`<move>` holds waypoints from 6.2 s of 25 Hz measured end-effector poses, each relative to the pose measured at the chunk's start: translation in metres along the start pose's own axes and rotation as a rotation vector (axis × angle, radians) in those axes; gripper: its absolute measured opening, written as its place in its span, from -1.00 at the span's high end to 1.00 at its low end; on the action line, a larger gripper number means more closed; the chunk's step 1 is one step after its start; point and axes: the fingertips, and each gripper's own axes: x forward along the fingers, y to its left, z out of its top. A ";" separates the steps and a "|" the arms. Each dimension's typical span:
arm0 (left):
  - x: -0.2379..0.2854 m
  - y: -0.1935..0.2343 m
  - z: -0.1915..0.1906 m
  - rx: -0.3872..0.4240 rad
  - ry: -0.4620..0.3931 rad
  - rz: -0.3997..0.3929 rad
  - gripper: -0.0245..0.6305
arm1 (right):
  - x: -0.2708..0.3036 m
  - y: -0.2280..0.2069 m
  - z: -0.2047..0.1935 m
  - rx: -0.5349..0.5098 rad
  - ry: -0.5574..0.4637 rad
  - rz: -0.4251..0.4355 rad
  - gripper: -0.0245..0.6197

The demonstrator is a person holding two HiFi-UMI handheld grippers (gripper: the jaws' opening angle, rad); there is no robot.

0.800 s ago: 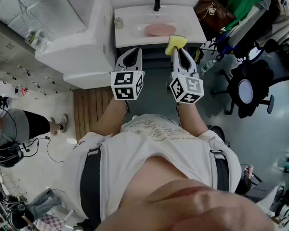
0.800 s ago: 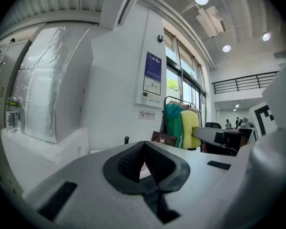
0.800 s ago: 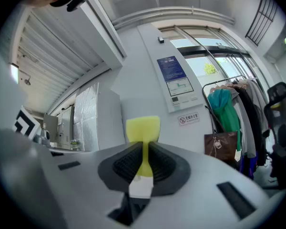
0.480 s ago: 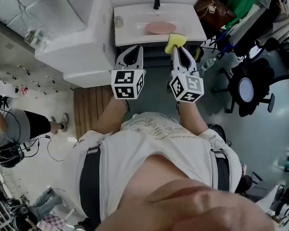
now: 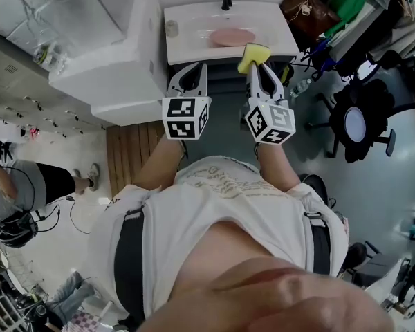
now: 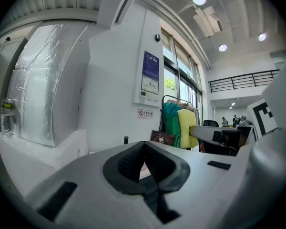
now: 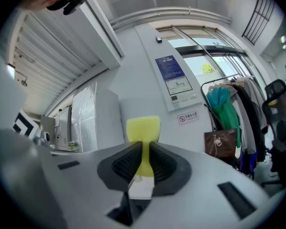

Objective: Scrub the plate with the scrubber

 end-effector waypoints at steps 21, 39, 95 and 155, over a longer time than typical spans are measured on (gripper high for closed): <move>0.014 0.057 -0.014 -0.007 0.021 -0.049 0.86 | 0.035 0.023 -0.023 -0.027 0.000 -0.082 0.77; 0.144 0.068 -0.013 -0.010 0.057 -0.004 0.86 | 0.147 -0.059 -0.027 0.006 -0.004 -0.007 0.77; 0.459 0.163 -0.119 -0.176 0.493 -0.016 0.86 | 0.400 -0.239 -0.129 0.016 0.356 -0.064 0.77; 0.431 0.151 -0.365 -1.211 1.251 0.022 0.83 | 0.347 -0.267 -0.184 0.115 0.513 -0.264 0.77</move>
